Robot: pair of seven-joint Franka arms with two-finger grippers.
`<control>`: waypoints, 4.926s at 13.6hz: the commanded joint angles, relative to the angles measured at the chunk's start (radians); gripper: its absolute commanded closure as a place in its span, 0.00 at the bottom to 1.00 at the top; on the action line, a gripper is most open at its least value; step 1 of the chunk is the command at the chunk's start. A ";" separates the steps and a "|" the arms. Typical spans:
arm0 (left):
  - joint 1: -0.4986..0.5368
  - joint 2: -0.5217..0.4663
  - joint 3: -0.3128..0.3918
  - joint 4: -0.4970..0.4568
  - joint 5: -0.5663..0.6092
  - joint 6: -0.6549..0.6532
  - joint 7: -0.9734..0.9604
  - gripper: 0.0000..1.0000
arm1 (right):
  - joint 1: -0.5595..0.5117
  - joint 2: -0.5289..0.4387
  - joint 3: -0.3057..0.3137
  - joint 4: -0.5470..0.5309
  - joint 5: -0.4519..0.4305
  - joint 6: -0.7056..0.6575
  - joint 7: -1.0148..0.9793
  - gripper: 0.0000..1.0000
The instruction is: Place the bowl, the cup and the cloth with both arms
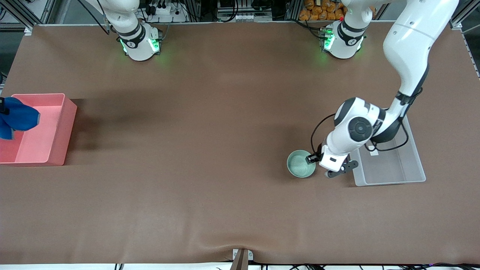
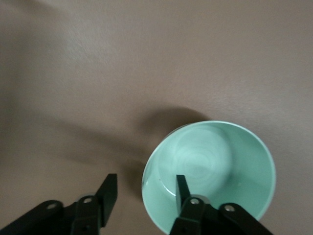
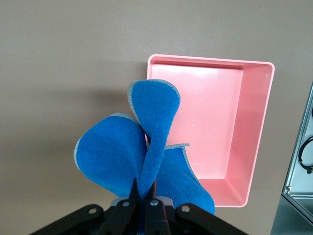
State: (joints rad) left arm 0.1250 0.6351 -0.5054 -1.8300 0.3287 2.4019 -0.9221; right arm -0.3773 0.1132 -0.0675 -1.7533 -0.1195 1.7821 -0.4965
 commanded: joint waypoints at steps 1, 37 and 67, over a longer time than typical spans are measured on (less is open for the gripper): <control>-0.007 0.052 0.007 0.026 0.050 0.031 -0.053 0.62 | -0.035 0.019 0.020 0.032 -0.034 -0.013 -0.036 1.00; 0.518 -0.102 -0.022 -0.046 0.027 -0.092 0.950 1.00 | -0.147 0.436 0.023 0.057 -0.106 0.250 -0.166 1.00; 0.541 -0.543 -0.196 0.390 -0.244 -0.822 0.783 0.00 | 0.343 0.019 0.046 0.210 0.029 -0.246 0.390 0.00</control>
State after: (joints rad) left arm 0.6583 0.1282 -0.7001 -1.4391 0.1145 1.6004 -0.1078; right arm -0.0962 0.1994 -0.0095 -1.5148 -0.1092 1.5582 -0.1935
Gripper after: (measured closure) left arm 0.000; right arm 0.000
